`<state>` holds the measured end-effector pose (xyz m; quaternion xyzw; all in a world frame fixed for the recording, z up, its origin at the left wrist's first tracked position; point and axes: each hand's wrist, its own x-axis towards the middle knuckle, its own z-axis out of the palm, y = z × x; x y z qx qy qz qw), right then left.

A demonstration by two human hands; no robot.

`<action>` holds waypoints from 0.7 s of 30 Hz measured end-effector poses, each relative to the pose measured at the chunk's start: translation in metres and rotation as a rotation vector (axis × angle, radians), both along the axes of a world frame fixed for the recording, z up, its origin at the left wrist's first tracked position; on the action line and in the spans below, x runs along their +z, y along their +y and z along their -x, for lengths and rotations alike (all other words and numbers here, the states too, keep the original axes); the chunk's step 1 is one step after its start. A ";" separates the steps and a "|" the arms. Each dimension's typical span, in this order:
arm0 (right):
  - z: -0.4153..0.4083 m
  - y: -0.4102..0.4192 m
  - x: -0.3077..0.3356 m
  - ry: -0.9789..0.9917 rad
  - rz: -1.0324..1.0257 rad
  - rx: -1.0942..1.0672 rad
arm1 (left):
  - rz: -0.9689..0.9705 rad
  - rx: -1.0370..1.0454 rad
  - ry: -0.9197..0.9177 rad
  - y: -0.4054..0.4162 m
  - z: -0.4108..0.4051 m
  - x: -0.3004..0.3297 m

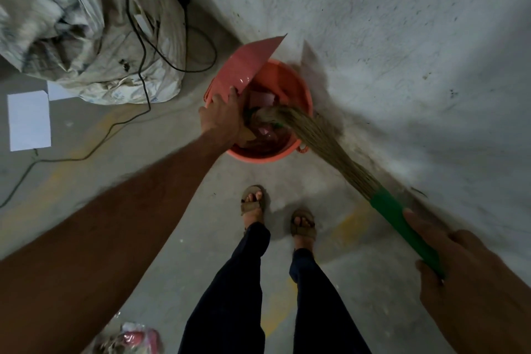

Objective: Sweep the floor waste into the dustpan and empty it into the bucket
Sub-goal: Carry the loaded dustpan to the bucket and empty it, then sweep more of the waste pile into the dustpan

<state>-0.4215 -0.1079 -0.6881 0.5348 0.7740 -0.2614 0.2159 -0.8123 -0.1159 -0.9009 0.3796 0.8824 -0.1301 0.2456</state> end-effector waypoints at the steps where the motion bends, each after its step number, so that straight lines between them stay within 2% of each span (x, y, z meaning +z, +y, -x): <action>1: -0.002 -0.003 0.007 0.004 0.001 0.006 | -0.016 0.032 -0.017 -0.003 -0.002 0.011; 6: -0.012 -0.015 0.036 -0.002 -0.029 0.030 | -0.107 0.095 -0.103 -0.017 -0.014 0.061; 12: -0.042 -0.024 0.052 -0.013 -0.017 -0.028 | -0.345 0.349 -0.267 -0.058 -0.037 0.104; 15: -0.067 -0.025 0.050 -0.053 0.007 -0.019 | -0.441 0.525 -0.250 -0.099 -0.059 0.121; 18: -0.081 -0.020 0.051 -0.037 0.067 0.015 | -0.428 0.684 -0.203 -0.147 -0.086 0.139; 21: -0.091 -0.019 0.054 -0.006 0.075 0.095 | -0.401 0.745 -0.187 -0.193 -0.111 0.155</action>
